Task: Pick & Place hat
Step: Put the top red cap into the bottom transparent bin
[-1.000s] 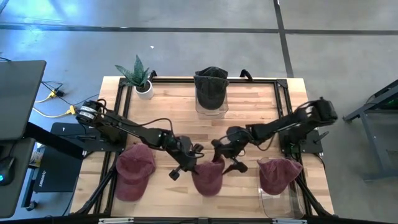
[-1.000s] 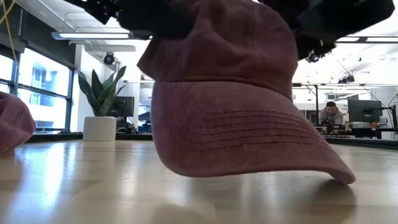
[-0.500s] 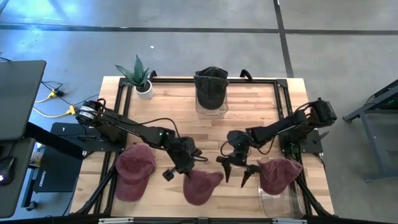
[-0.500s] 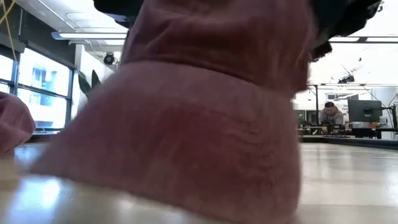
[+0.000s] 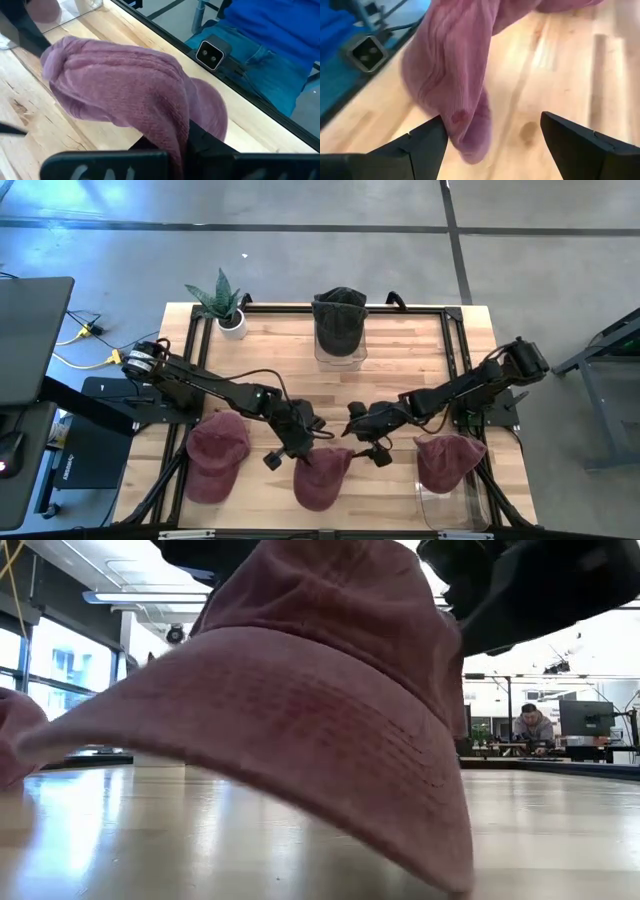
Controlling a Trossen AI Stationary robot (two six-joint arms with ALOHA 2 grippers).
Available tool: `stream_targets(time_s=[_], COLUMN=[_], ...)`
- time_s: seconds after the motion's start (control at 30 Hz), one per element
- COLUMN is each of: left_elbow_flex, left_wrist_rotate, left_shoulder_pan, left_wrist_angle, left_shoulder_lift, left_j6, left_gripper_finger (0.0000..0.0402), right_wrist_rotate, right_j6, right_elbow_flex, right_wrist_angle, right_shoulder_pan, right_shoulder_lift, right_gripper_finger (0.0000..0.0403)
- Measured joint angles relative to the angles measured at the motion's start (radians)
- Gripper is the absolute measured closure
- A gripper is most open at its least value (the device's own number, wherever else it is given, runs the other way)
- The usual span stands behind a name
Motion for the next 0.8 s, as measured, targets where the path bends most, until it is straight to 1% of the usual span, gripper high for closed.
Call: stream_targets(time_s=[0.07, 0.1, 0.13, 0.23, 0.33, 0.4, 0.47, 0.53, 0.6, 0.7, 0.8], left_elbow_flex=[0.000, 0.000, 0.000, 0.000, 0.000, 0.000, 0.001, 0.001, 0.001, 0.001, 0.001], left_wrist_rotate=[-0.008, -0.015, -0.022, -0.040, -0.042, -0.053, -0.078, -0.085, -0.076, -0.059, -0.053], left_shoulder_pan=[0.000, 0.000, 0.000, 0.000, 0.000, 0.000, 0.000, 0.000, 0.000, -0.001, -0.010], left_wrist_angle=[0.000, 0.000, 0.000, 0.013, 0.039, 0.049, 0.045, 0.036, 0.032, 0.019, 0.002], left_shoulder_lift=[0.000, 0.000, 0.000, 0.000, 0.000, 0.000, 0.000, 0.000, 0.000, 0.000, 0.000], left_j6=[0.000, 0.000, 0.000, 0.000, 0.000, 0.000, 0.000, -0.001, -0.003, -0.011, -0.027], left_gripper_finger=[0.0401, 0.0401, 0.0401, 0.0401, 0.0401, 0.0401, 0.0401, 0.0401, 0.0401, 0.0401, 0.0401], right_wrist_rotate=[0.011, -0.007, -0.047, -0.225, -0.371, -0.466, -0.523, -0.548, -0.555, -0.553, -0.553], right_j6=[-0.019, -0.032, -0.038, -0.041, -0.039, -0.025, 0.012, 0.047, 0.064, 0.090, 0.095], right_elbow_flex=[0.000, 0.000, 0.000, 0.000, 0.000, 0.000, 0.000, 0.000, 0.000, 0.001, 0.001], right_wrist_angle=[0.027, 0.047, 0.073, 0.220, 0.351, 0.389, 0.402, 0.403, 0.404, 0.381, 0.338], right_shoulder_pan=[-0.001, -0.001, -0.002, 0.000, -0.001, -0.001, -0.001, 0.001, 0.010, 0.035, 0.072], right_shoulder_lift=[0.010, 0.017, 0.029, 0.086, 0.148, 0.165, 0.165, 0.156, 0.144, 0.116, 0.081], right_gripper_finger=[0.0096, 0.0096, 0.0096, 0.0096, 0.0096, 0.0099, 0.0111, 0.0133, 0.0164, 0.0228, 0.0301])
